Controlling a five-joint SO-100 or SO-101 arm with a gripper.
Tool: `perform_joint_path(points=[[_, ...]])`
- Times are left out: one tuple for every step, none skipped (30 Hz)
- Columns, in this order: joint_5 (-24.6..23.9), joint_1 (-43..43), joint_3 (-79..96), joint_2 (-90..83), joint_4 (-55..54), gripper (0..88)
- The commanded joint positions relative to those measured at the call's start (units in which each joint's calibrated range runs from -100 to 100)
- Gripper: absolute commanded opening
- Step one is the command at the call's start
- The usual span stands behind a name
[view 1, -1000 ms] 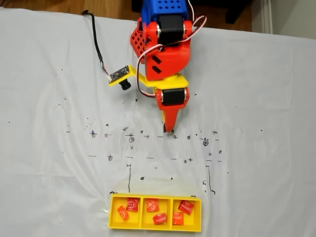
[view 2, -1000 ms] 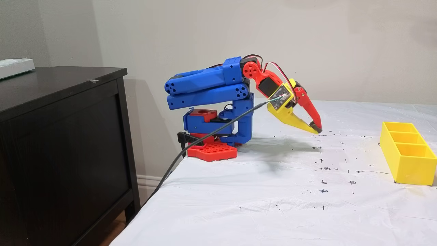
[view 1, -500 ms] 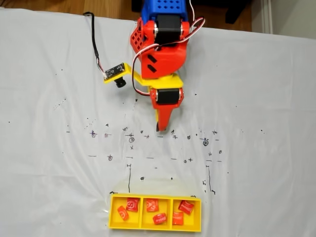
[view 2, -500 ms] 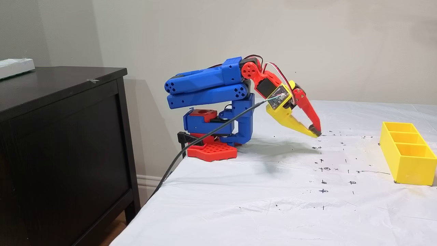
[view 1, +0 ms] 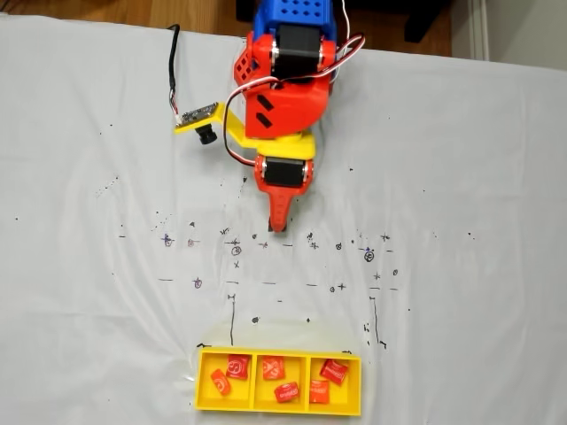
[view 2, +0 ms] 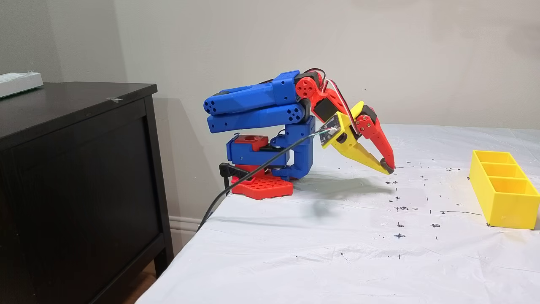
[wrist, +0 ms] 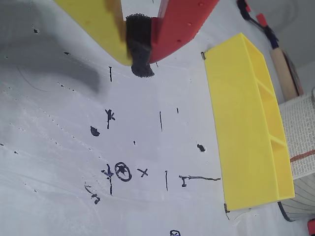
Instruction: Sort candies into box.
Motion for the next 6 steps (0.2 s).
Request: perform_joint_path(points=[[0.0, -0.1, 0.2, -0.5, 0.1, 0.2], [-0.1, 0.2, 0.2, -0.5, 0.1, 0.2], [-0.3, 0.4, 0.2, -0.5, 0.1, 0.2], [-0.3, 0.4, 0.2, -0.5, 0.1, 0.2], [-0.3, 0.4, 0.2, -0.5, 0.1, 0.2], [-0.3, 0.4, 0.2, -0.5, 0.1, 0.2]])
